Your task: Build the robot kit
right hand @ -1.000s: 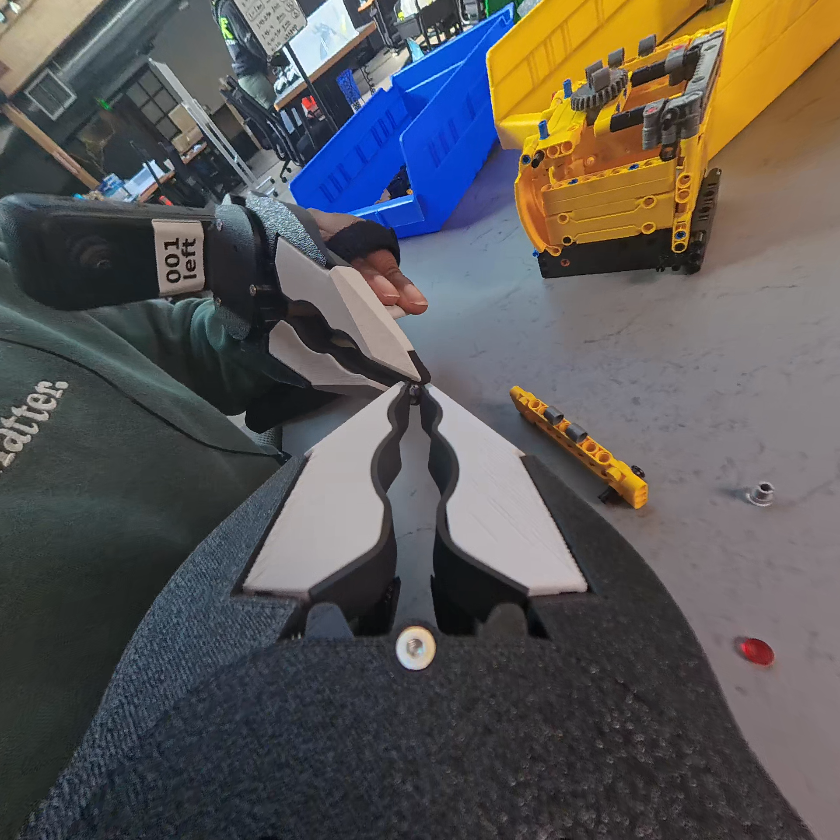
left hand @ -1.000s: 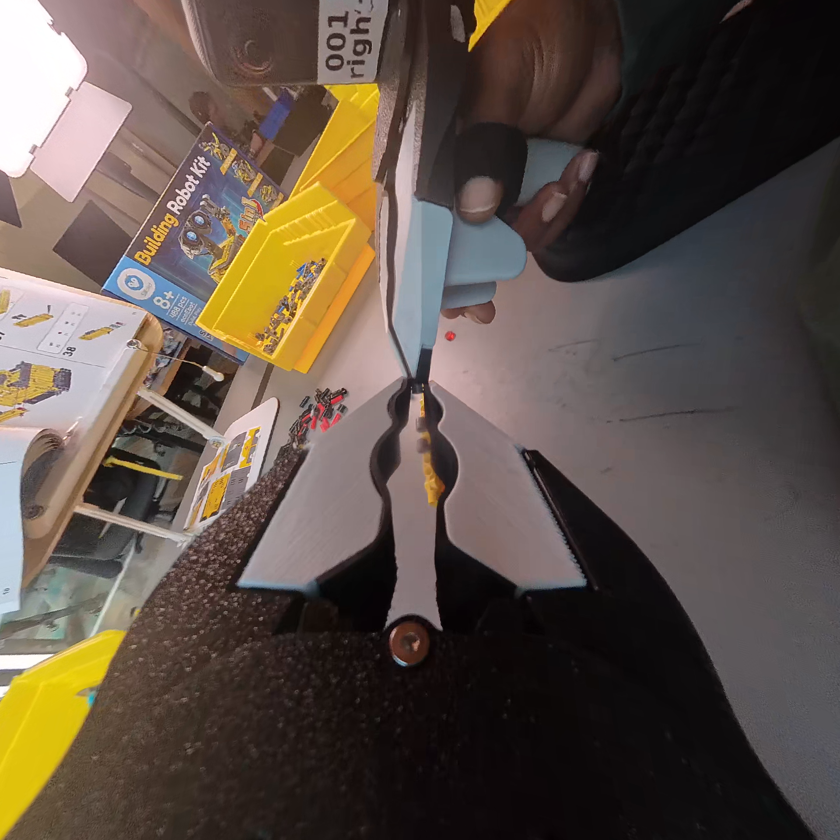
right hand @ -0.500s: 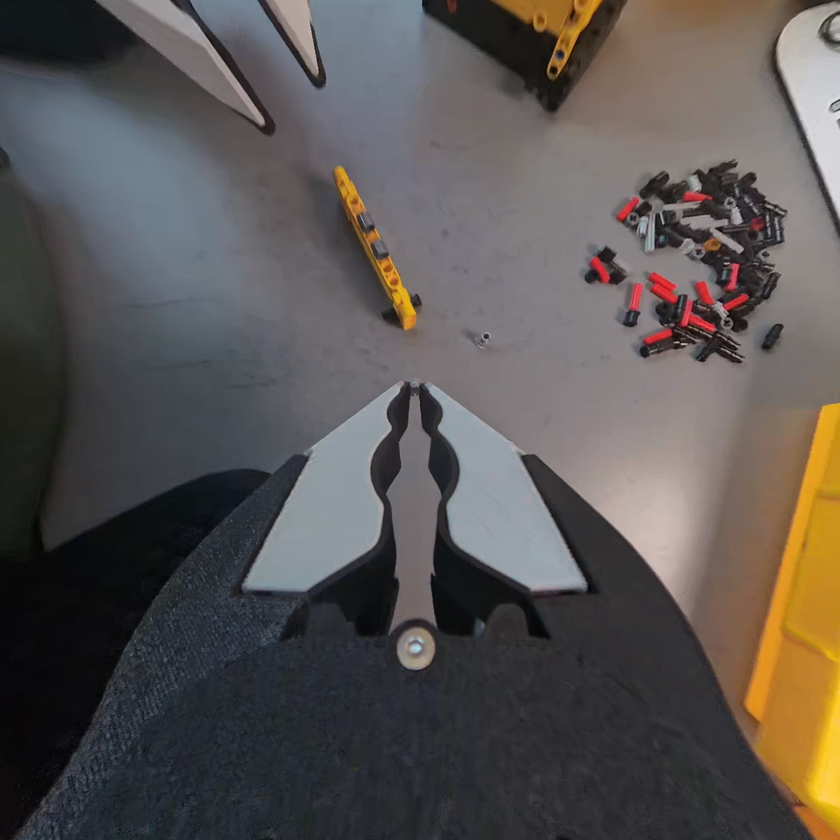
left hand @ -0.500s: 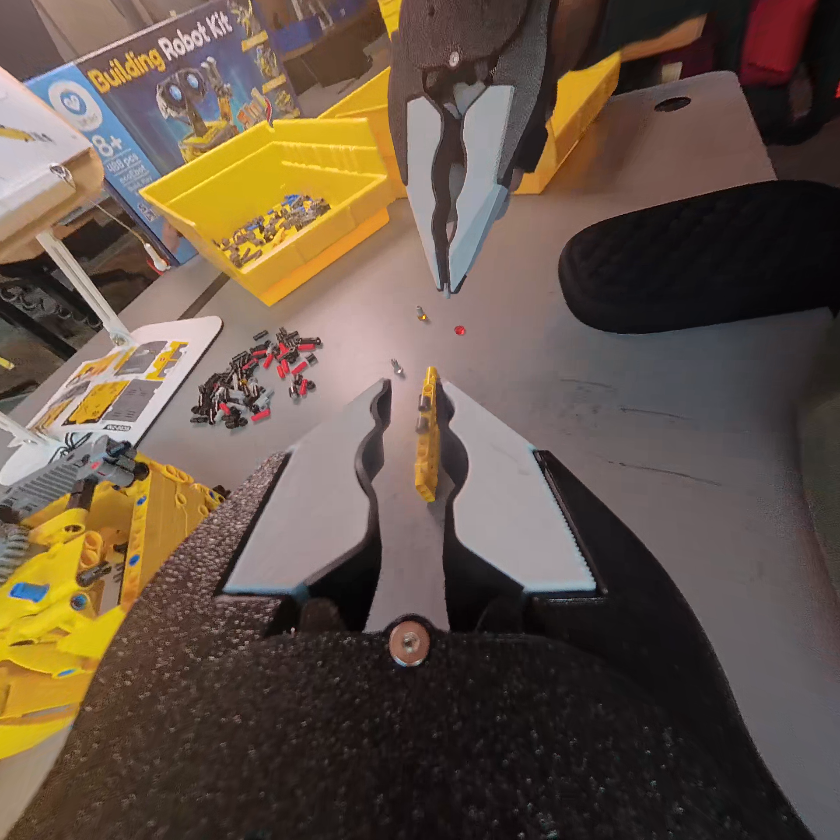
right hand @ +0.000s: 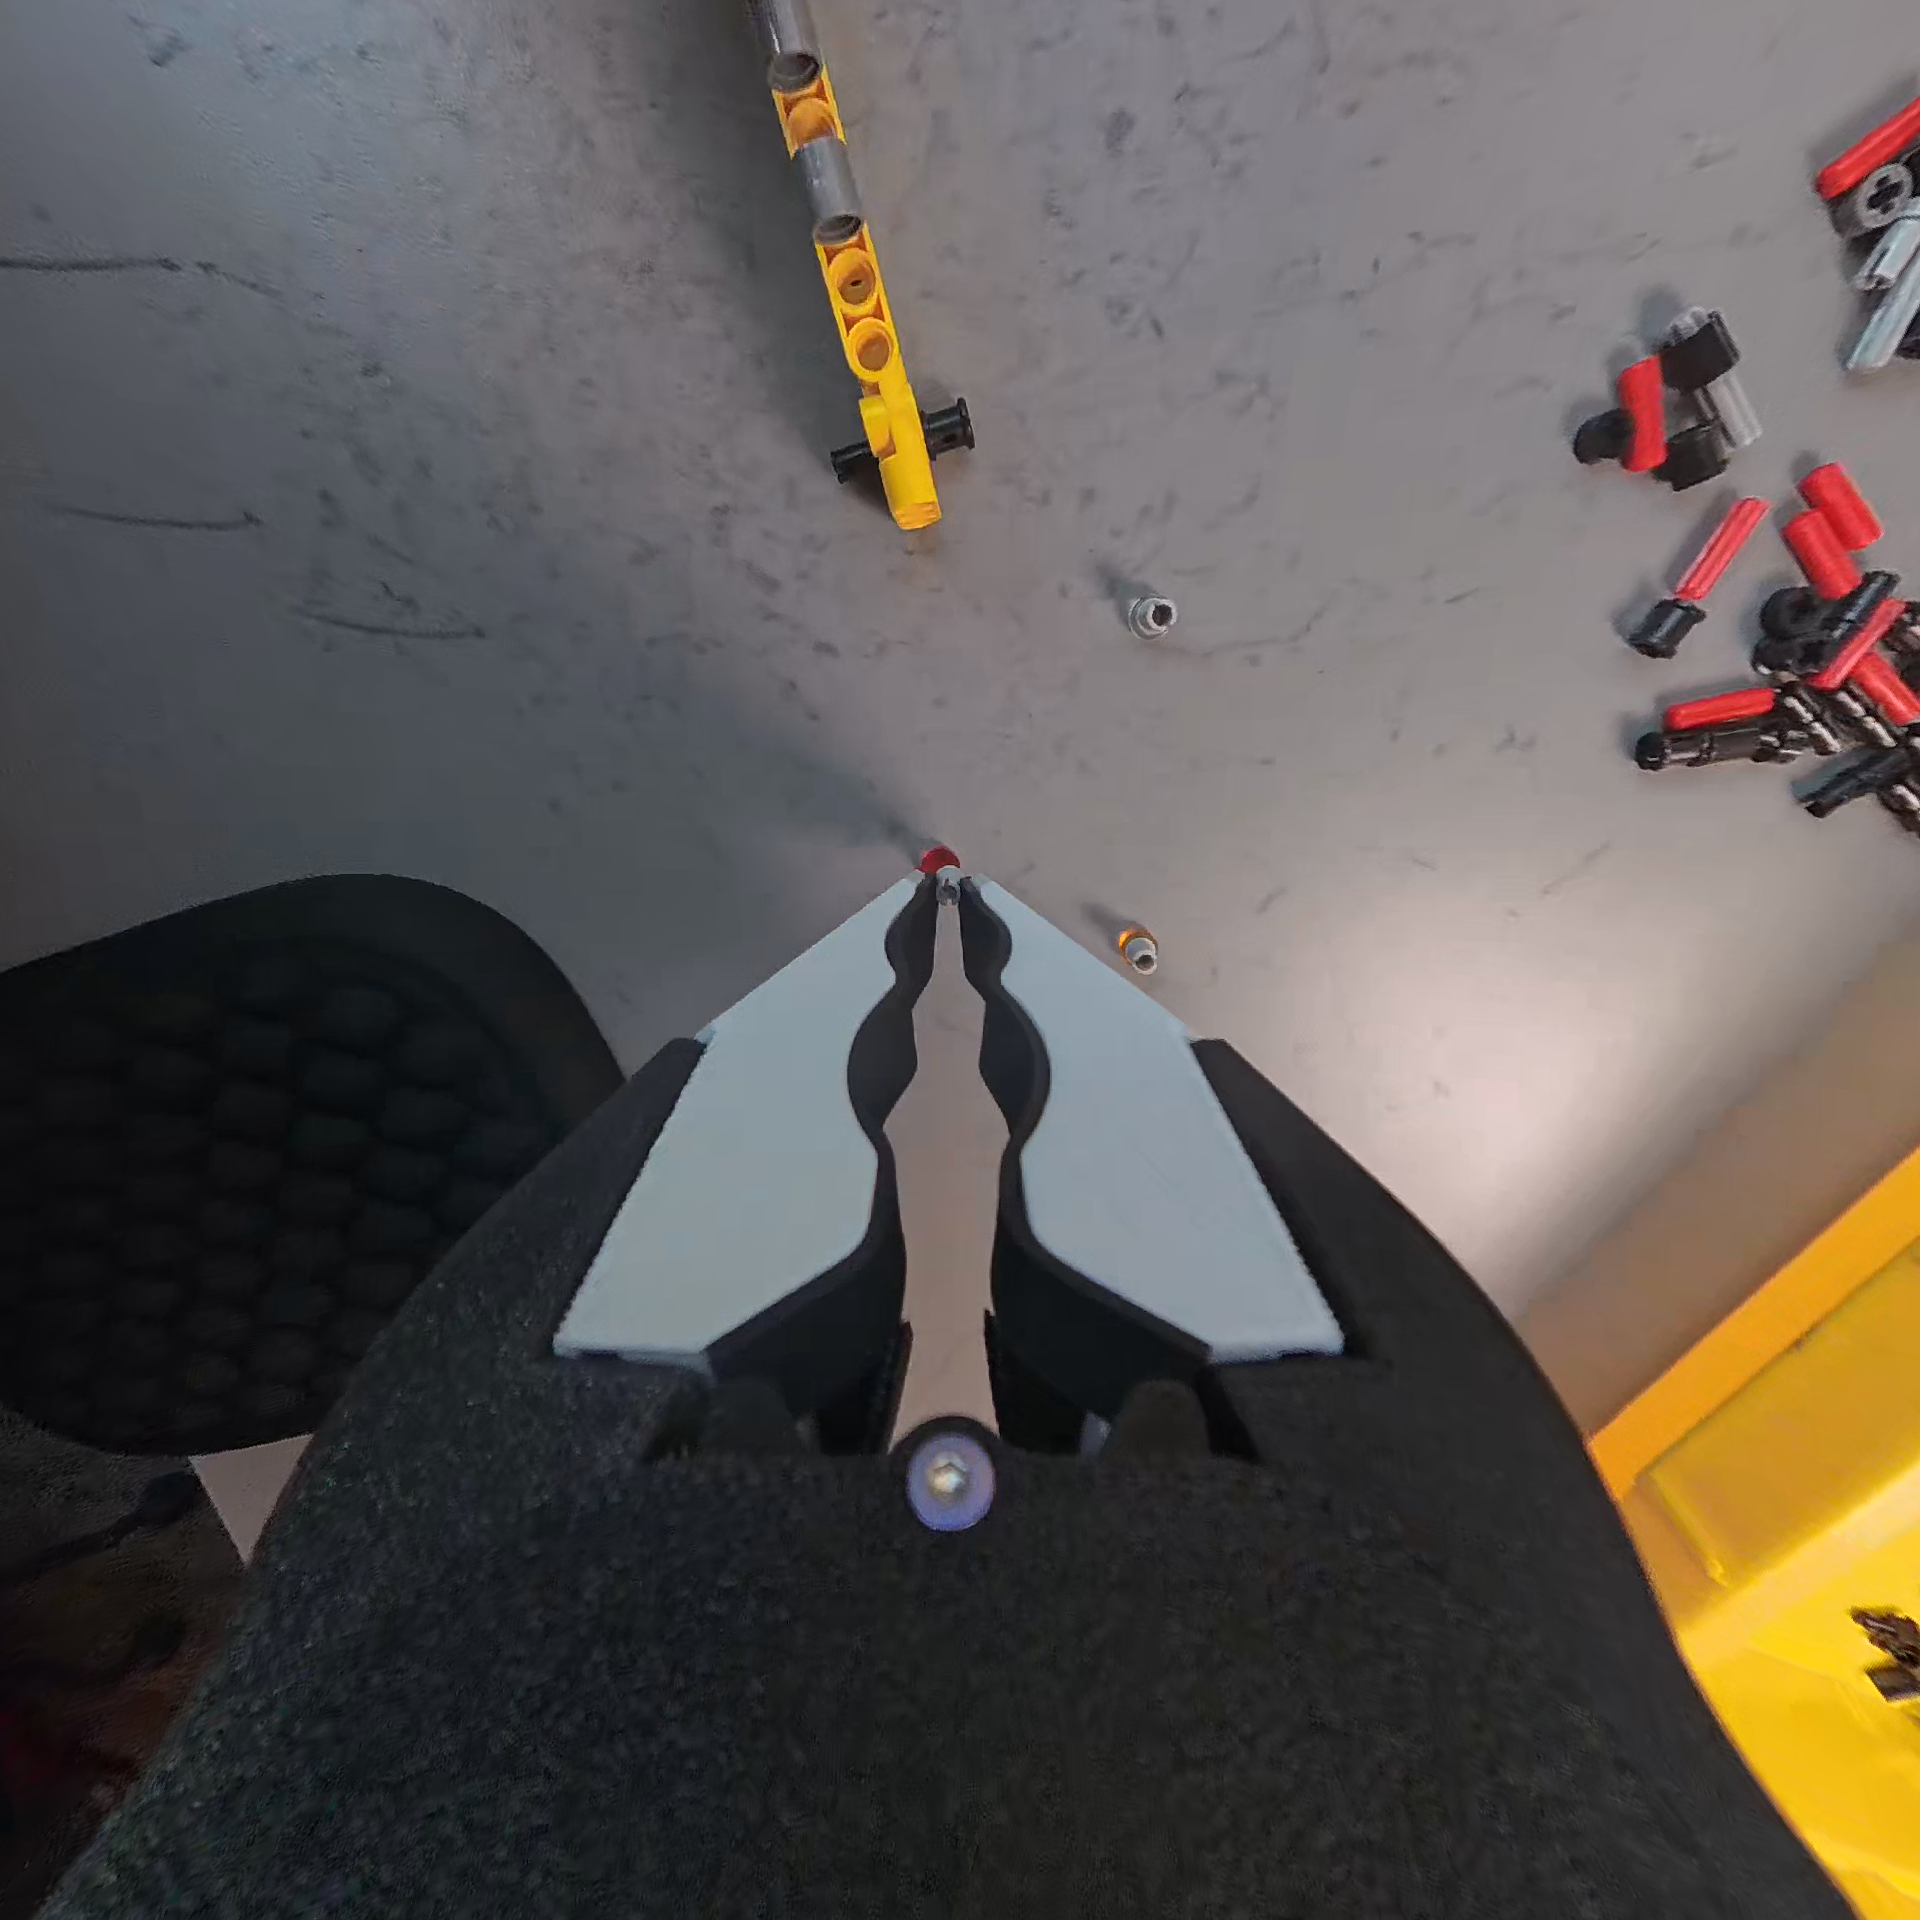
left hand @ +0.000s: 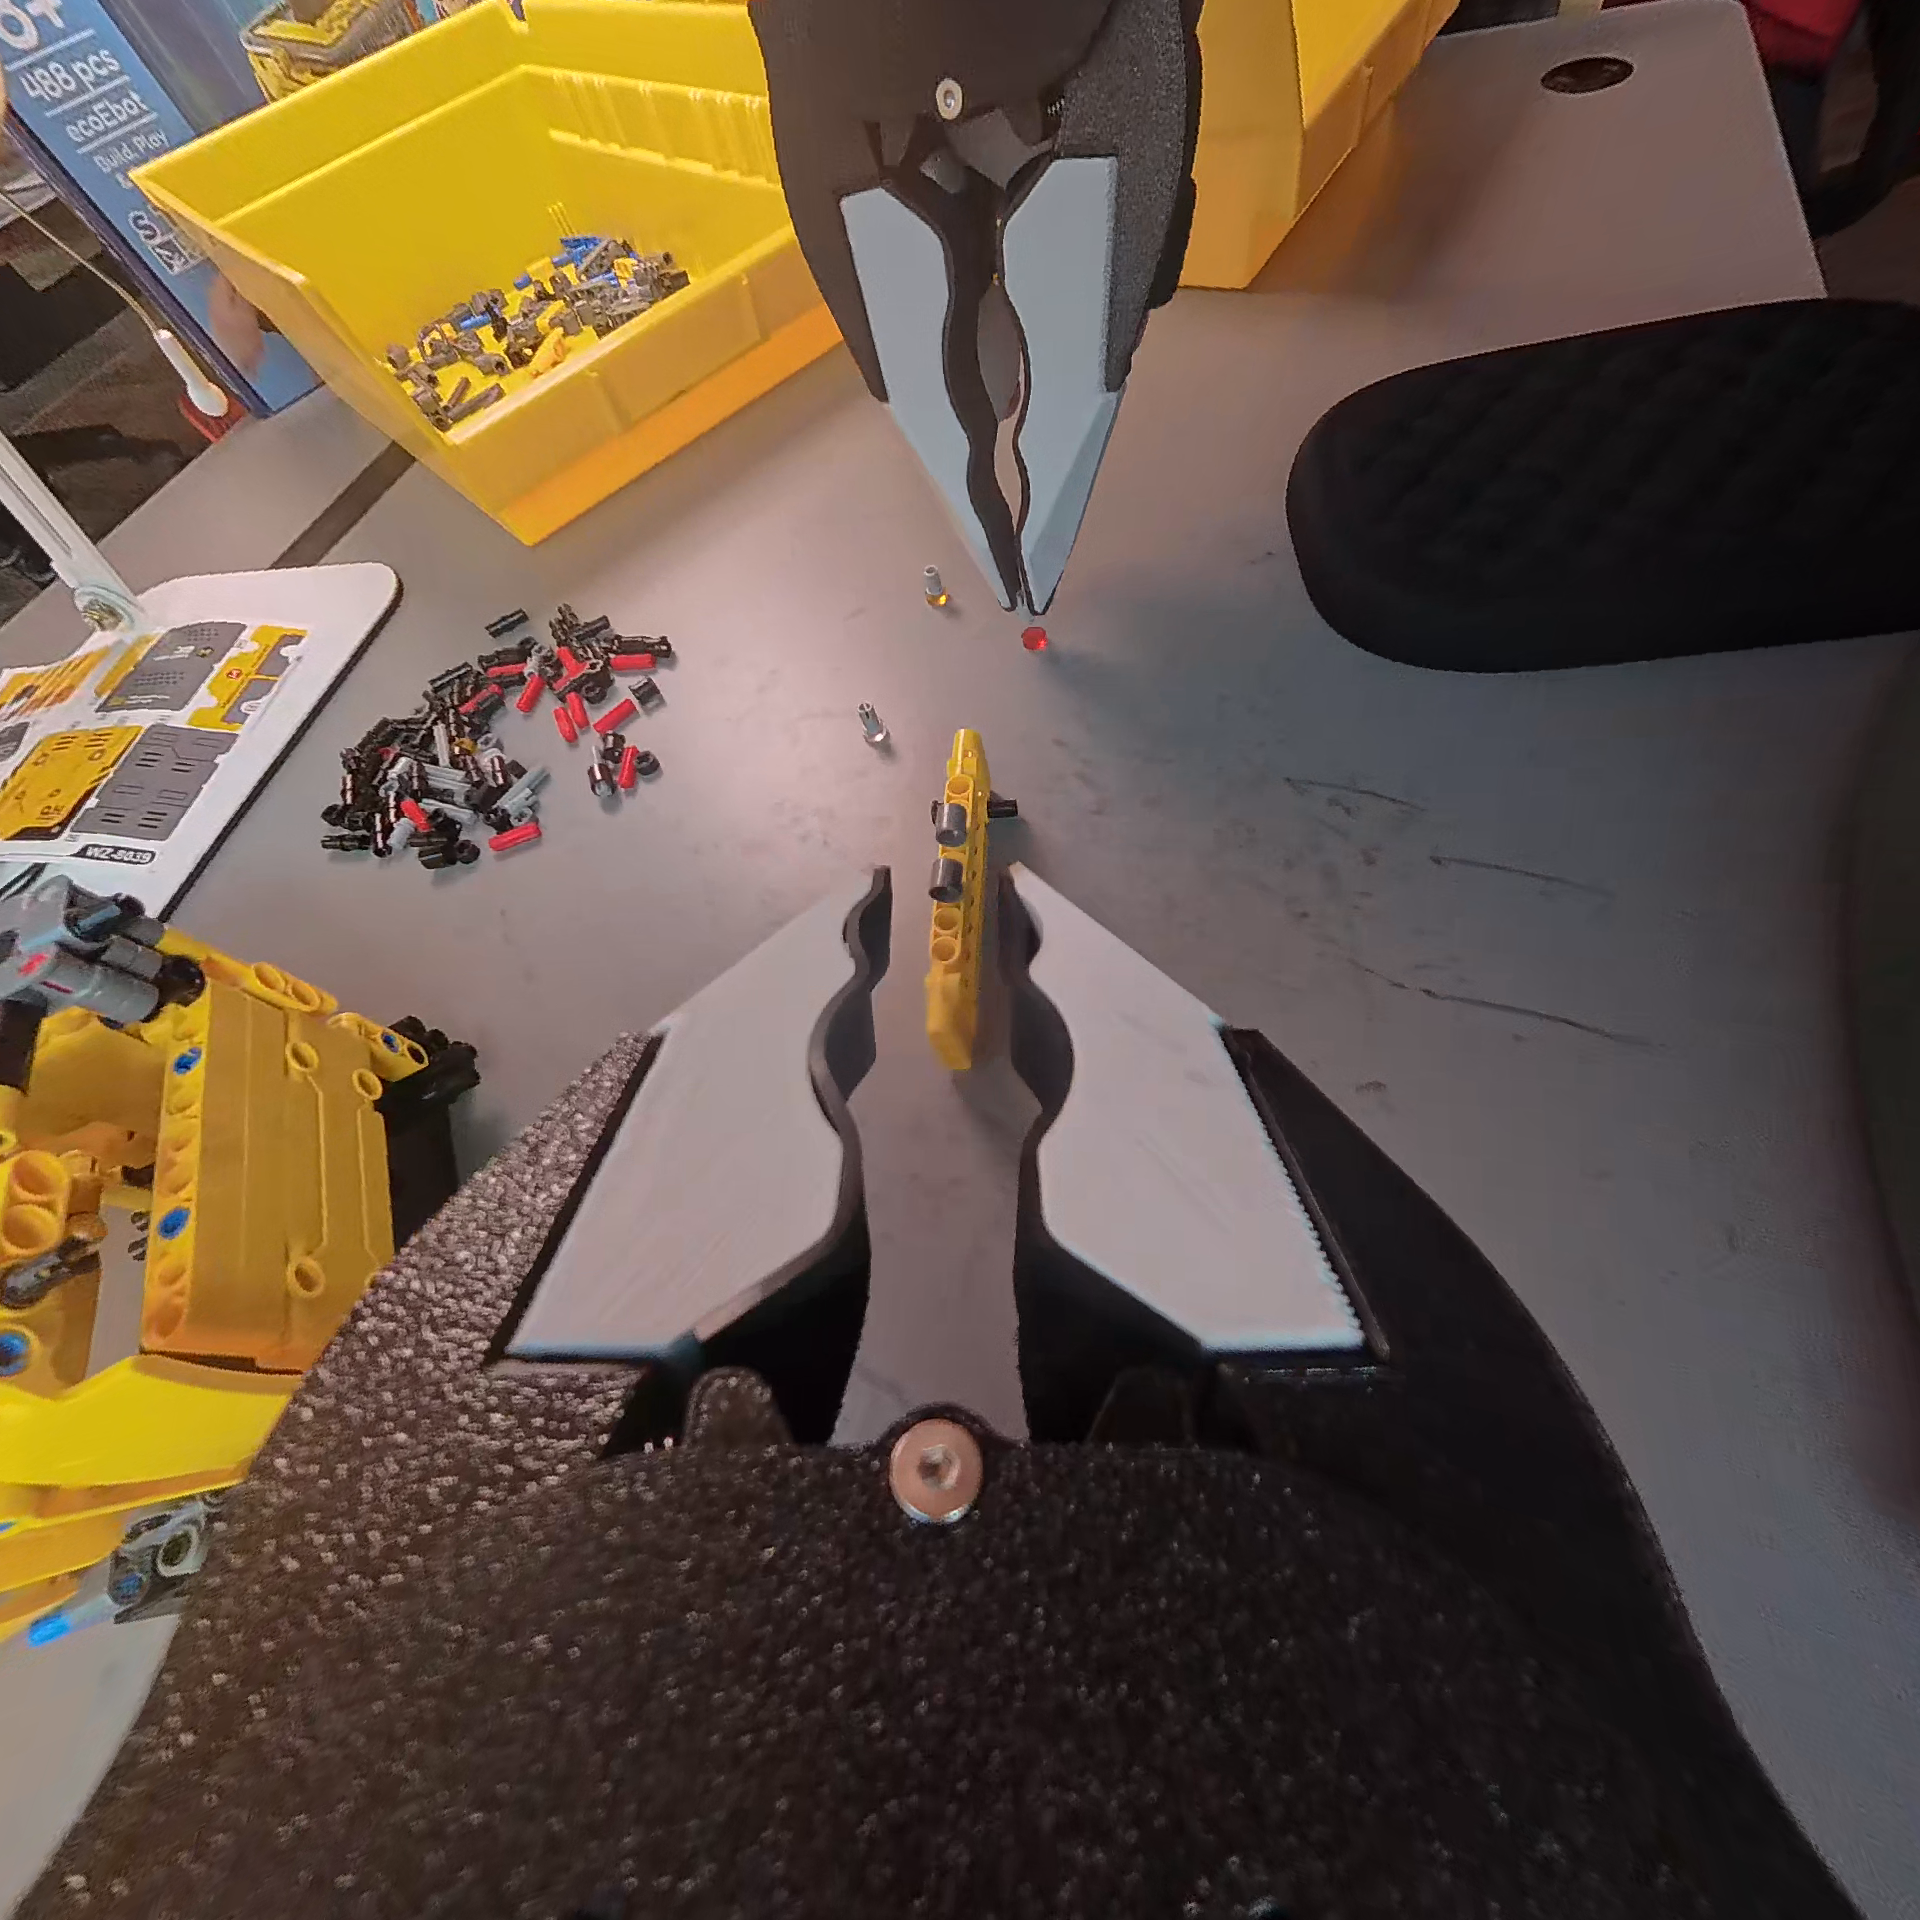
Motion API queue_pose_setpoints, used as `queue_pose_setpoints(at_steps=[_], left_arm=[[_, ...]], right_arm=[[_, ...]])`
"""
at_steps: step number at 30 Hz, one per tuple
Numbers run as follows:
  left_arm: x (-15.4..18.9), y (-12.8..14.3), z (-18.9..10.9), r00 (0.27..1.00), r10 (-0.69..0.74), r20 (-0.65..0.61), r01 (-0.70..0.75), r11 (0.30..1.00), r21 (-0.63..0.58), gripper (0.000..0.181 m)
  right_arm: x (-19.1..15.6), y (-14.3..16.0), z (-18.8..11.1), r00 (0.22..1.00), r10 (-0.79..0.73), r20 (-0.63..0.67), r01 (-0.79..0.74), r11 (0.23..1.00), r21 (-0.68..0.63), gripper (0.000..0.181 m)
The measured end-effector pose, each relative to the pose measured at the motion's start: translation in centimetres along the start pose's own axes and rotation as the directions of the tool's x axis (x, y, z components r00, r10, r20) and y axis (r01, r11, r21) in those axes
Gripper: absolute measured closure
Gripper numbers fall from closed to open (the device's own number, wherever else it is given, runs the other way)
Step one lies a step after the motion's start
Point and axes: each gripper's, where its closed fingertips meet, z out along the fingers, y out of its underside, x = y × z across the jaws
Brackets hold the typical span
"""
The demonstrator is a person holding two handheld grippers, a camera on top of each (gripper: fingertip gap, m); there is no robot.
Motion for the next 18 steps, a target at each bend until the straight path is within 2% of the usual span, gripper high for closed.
queue_pose_setpoints(at_steps=[11,18], left_arm=[[0.34,0.13,0.06,1.0,0.003,-0.011,-0.003,1.0,-0.012,0.162],[0.4,0.15,0.05,1.0,0.009,-0.01,-0.009,1.0,-0.016,0.162]], right_arm=[[-0.12,0.0,0.43,1.0,-0.005,0.0,0.005,0.999,-0.038,0.178],[-0.24,-0.23,0.65,0.998,-0.061,-0.018,0.059,0.995,-0.082,0.178]])
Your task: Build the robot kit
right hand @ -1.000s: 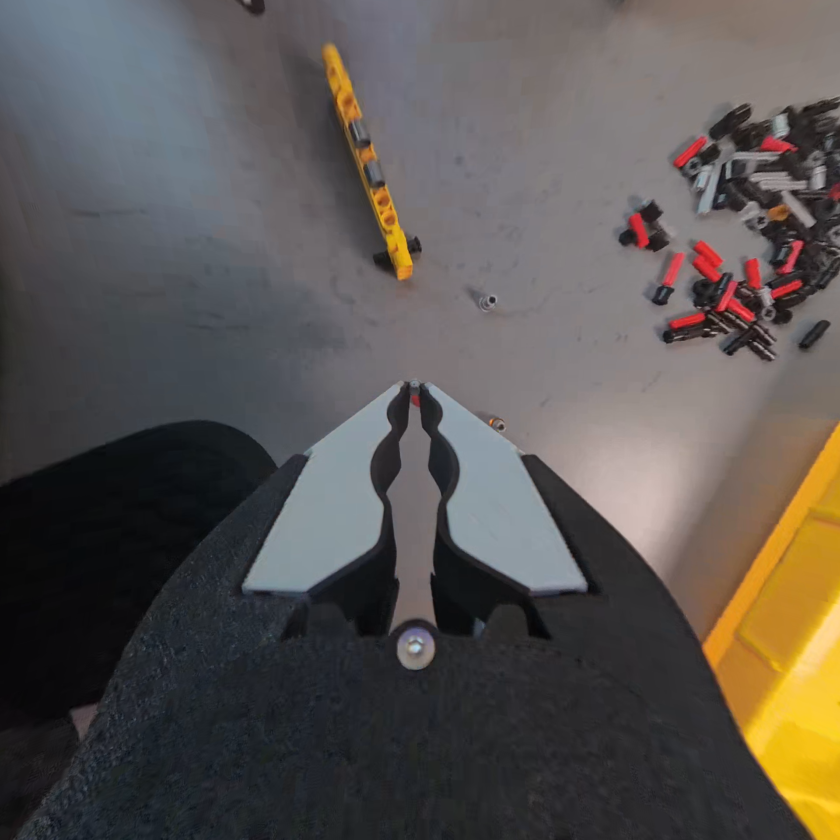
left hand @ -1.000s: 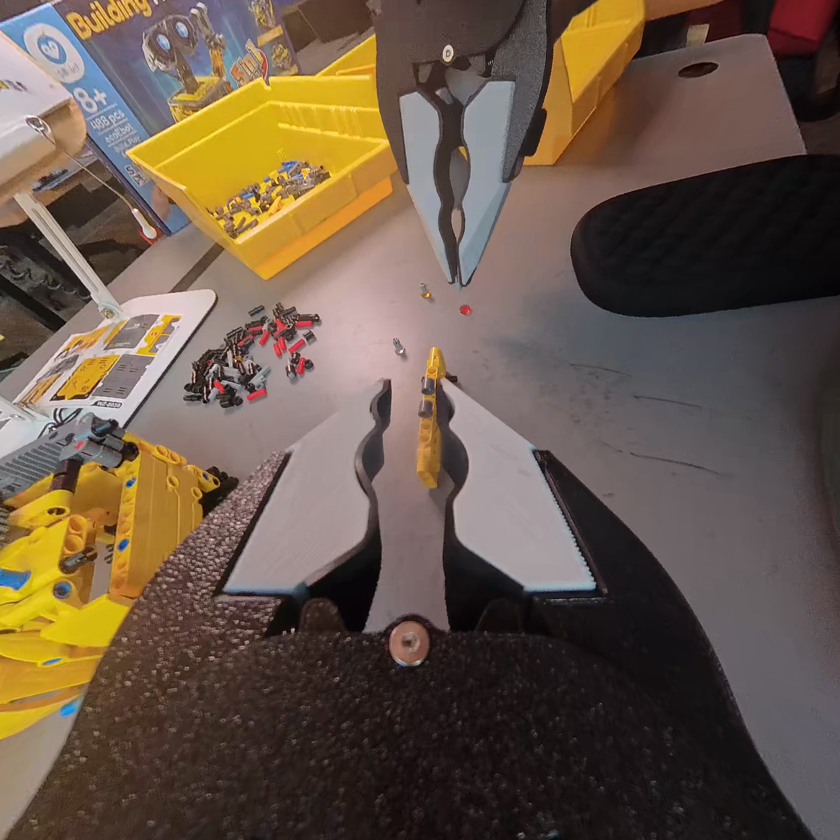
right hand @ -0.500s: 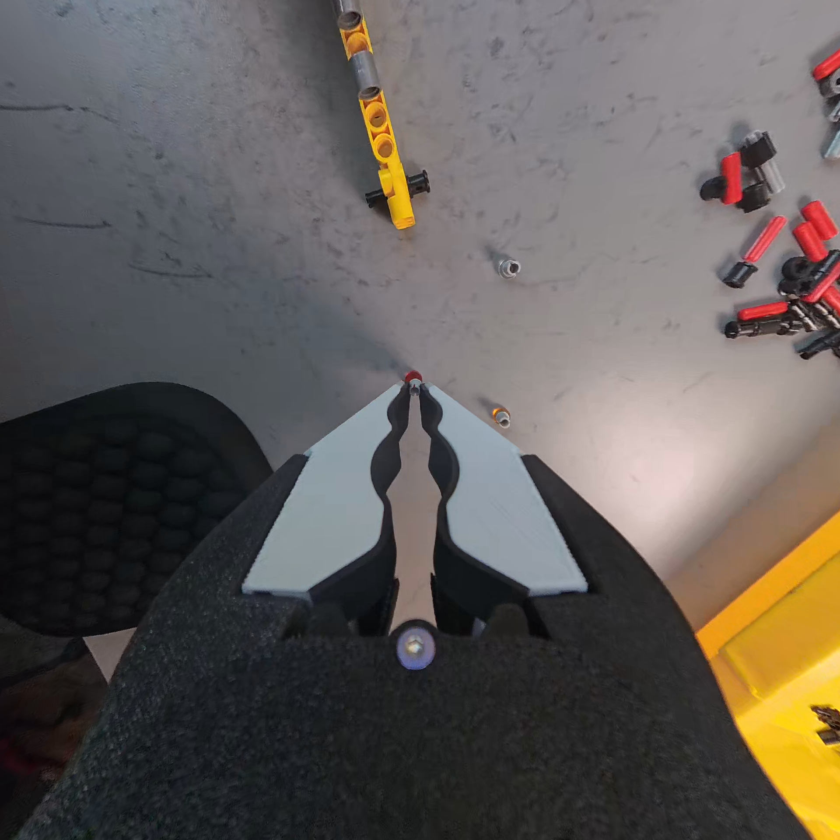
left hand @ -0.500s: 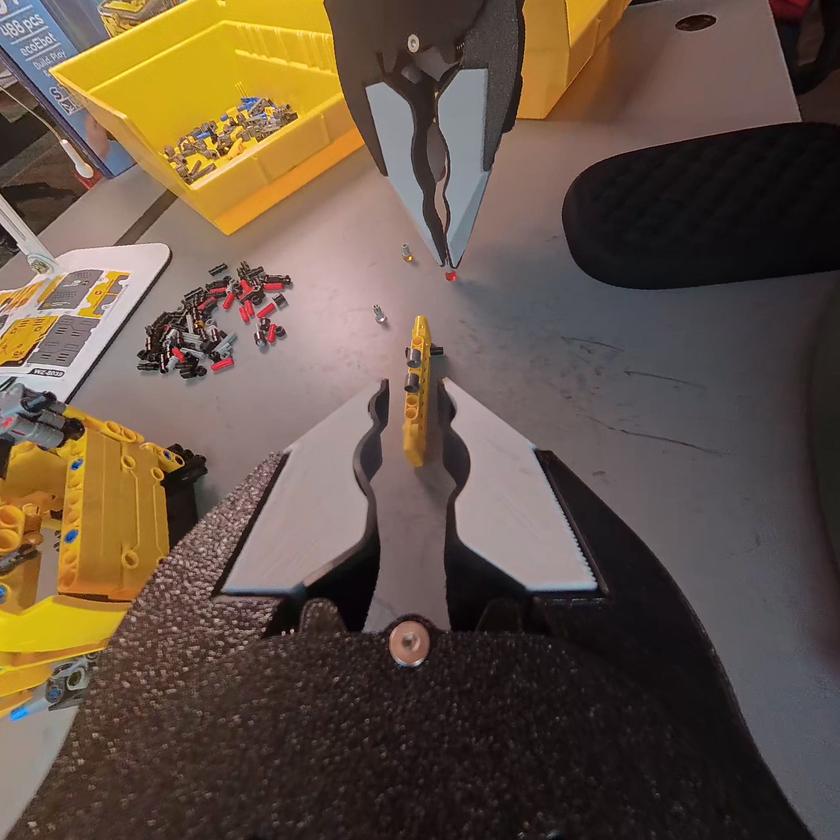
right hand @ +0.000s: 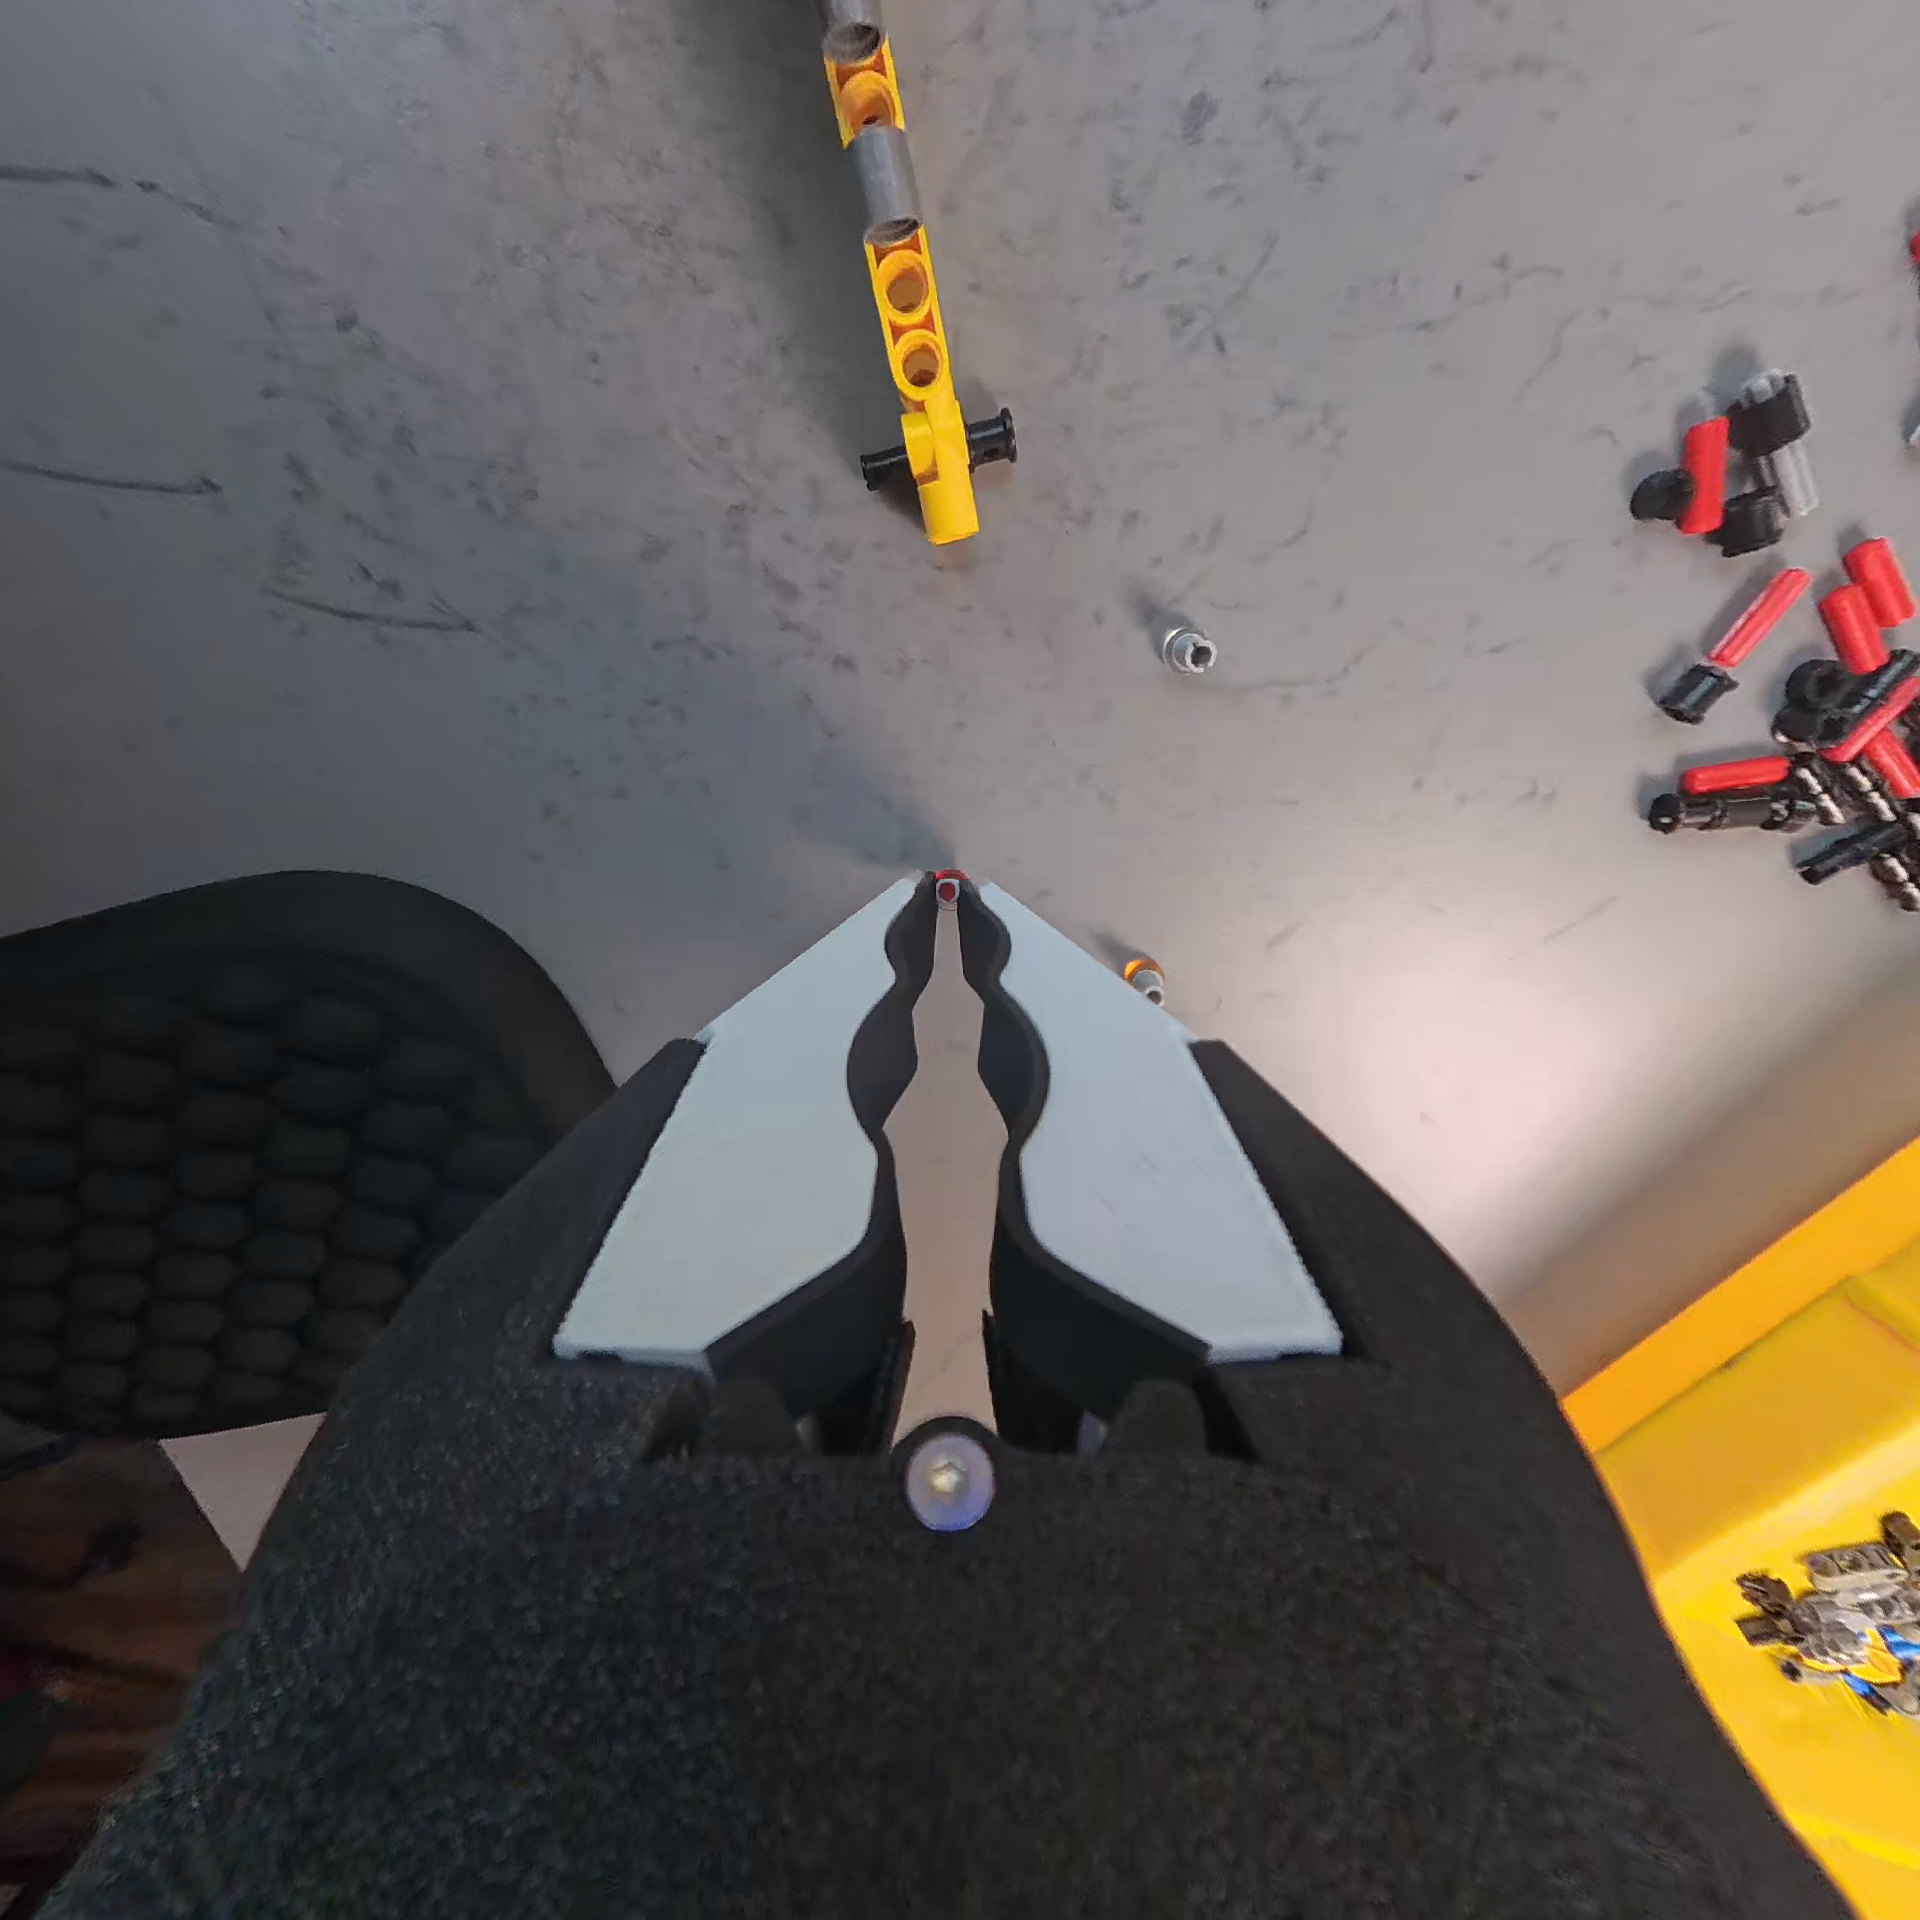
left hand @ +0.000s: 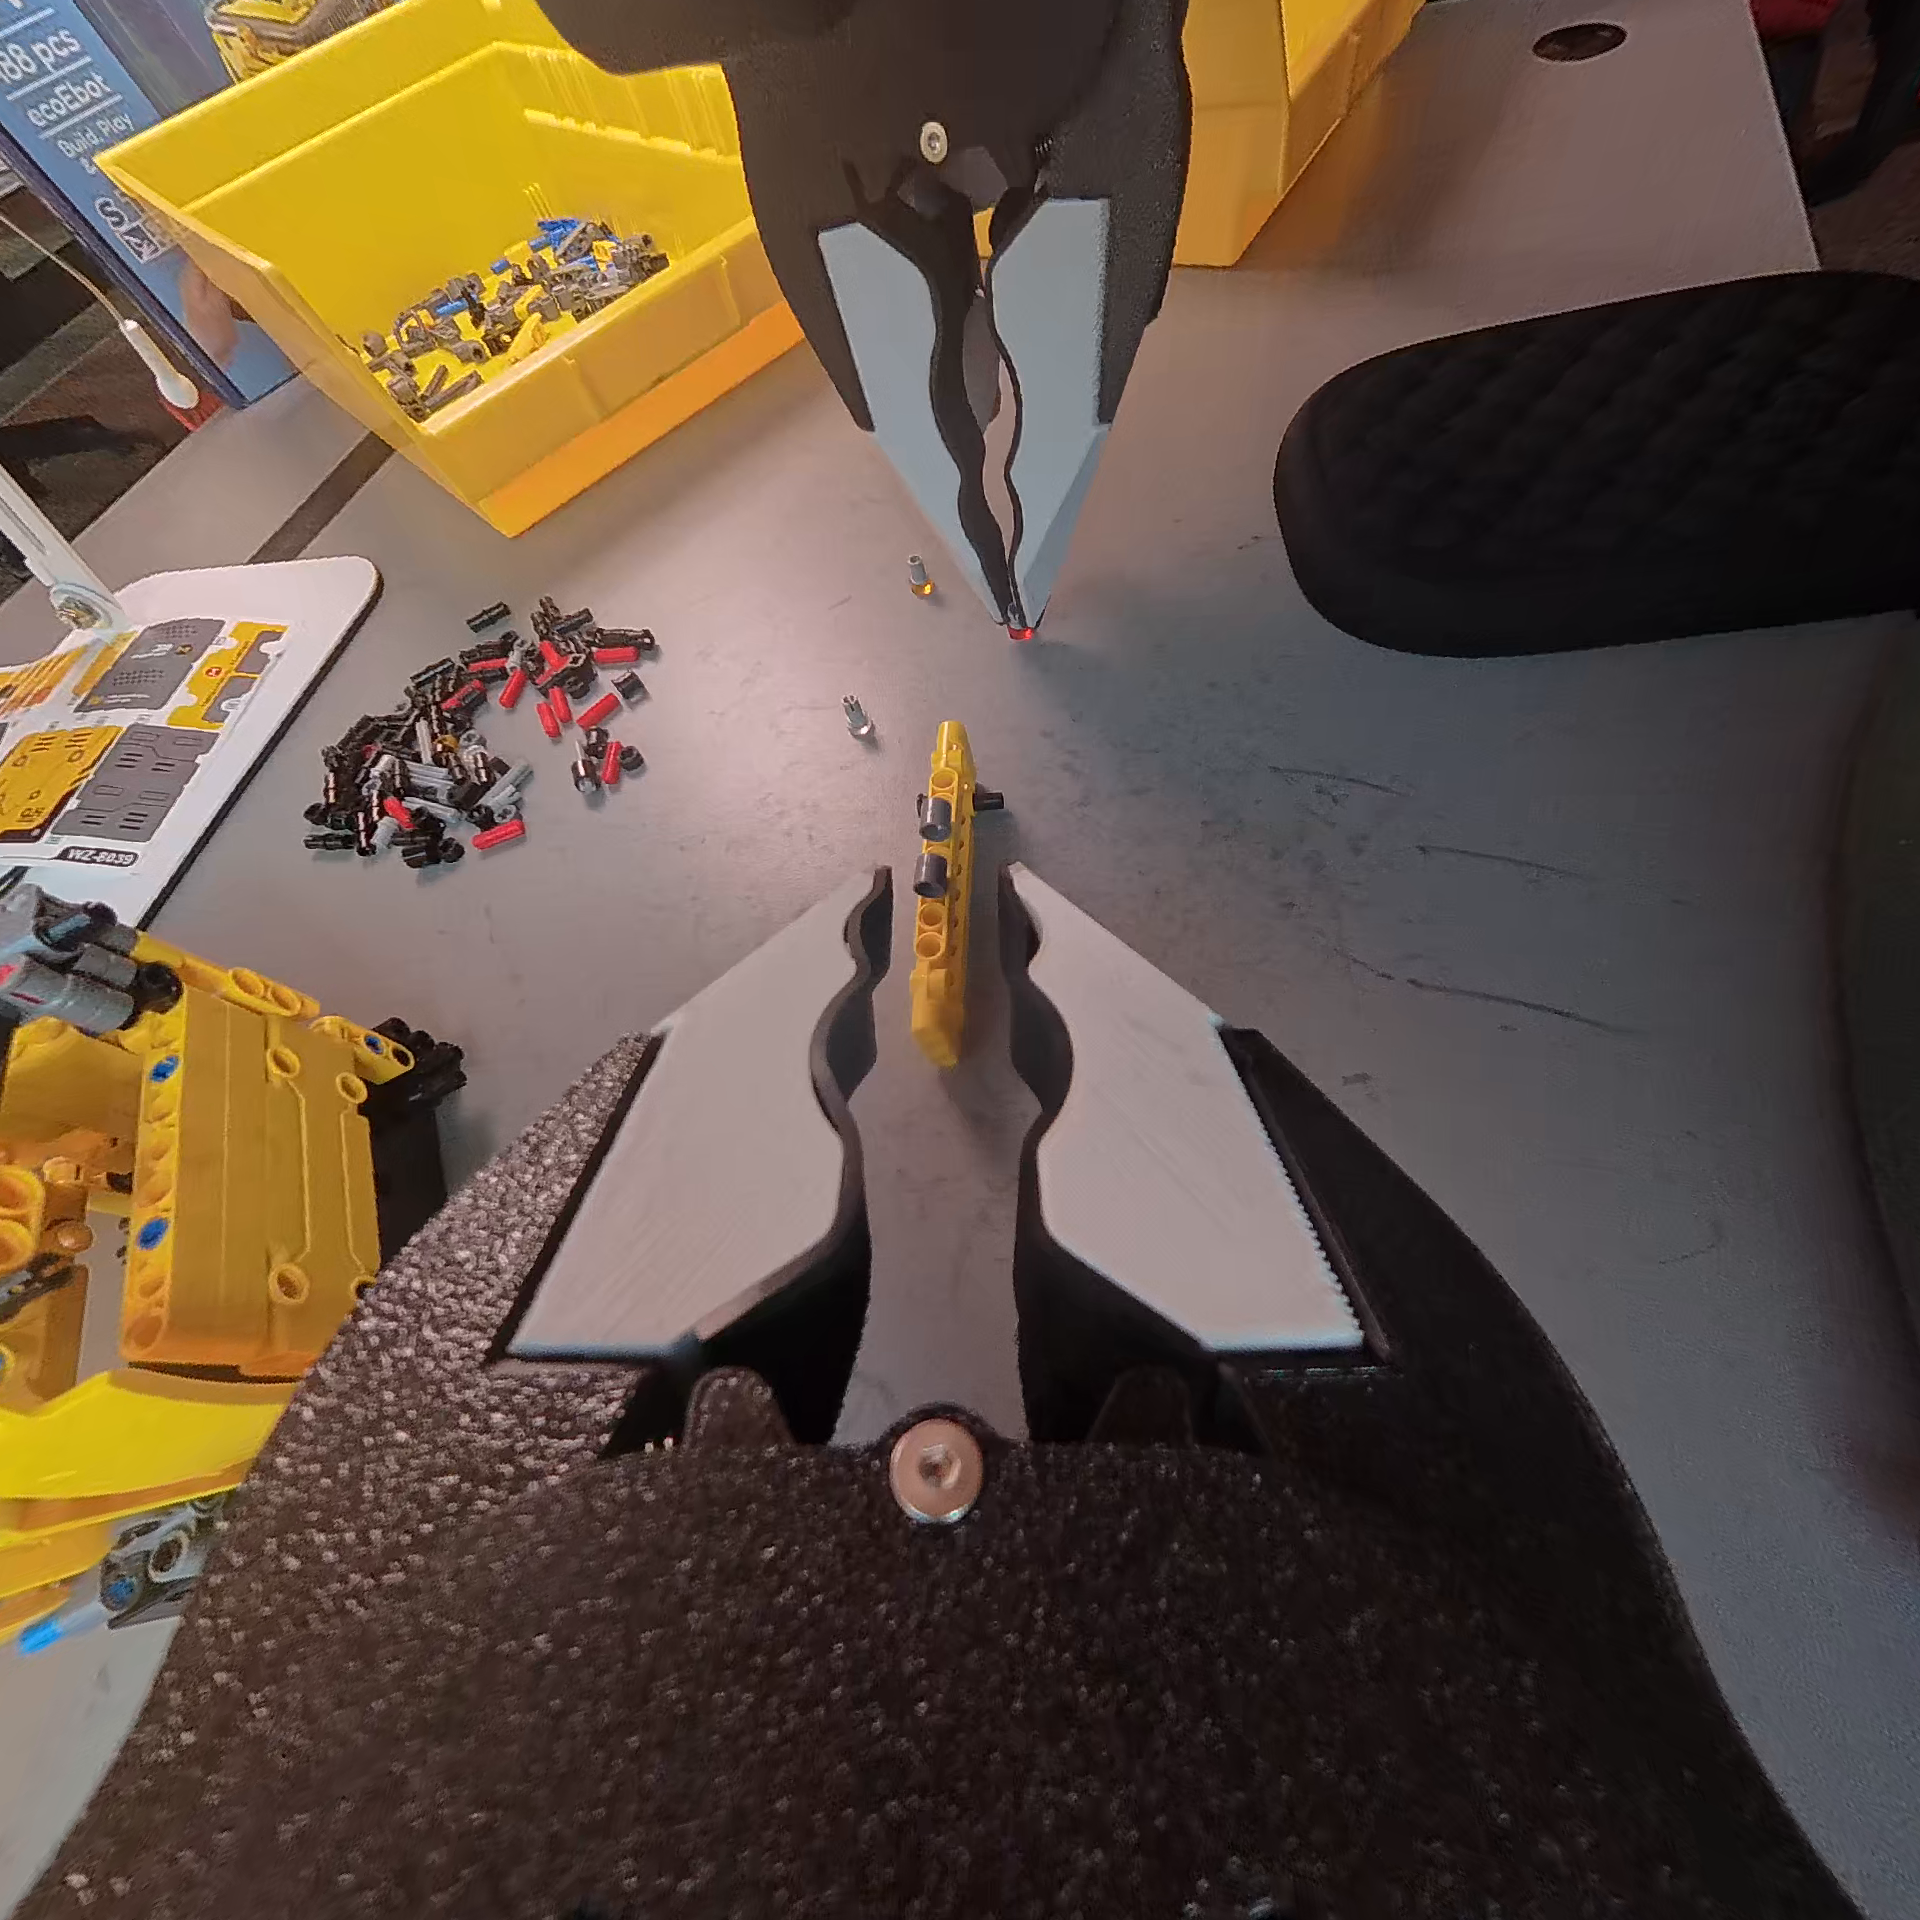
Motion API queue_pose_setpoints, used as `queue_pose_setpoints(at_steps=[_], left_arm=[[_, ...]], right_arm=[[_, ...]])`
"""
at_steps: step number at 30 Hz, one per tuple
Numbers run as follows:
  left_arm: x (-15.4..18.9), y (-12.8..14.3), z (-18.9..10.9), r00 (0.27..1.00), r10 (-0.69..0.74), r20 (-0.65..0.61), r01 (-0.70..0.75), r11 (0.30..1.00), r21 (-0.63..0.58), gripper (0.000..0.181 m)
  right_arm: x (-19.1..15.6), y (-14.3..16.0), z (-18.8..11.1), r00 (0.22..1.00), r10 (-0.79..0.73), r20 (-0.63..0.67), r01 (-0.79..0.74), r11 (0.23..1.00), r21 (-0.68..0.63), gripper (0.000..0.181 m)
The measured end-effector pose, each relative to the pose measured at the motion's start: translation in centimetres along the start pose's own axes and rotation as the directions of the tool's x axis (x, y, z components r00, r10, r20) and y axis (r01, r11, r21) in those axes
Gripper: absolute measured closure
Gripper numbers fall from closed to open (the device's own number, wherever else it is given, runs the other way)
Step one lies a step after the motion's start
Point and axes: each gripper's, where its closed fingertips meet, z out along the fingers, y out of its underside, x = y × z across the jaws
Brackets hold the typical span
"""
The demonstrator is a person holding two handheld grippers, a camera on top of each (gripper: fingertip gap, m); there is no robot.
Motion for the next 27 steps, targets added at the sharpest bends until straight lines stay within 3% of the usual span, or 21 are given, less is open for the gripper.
queue_pose_setpoints(at_steps=[7,19,27], left_arm=[[-0.06,0.11,0.0,1.0,-0.001,0.003,0.001,1.0,-0.005,0.162],[0.03,0.24,0.15,1.0,-0.006,-0.002,0.006,1.0,-0.01,0.163],[0.24,0.38,0.39,1.0,-0.008,-0.007,0.008,1.0,-0.016,0.163]], right_arm=[[-0.06,0.06,0.02,1.0,0.005,0.0,-0.005,1.0,0.028,0.178],[-0.41,0.5,-0.17,0.982,0.157,-0.105,-0.104,0.913,0.394,0.178],[-0.42,0.62,0.03,0.989,0.132,-0.06,-0.104,0.934,0.343,0.178]])
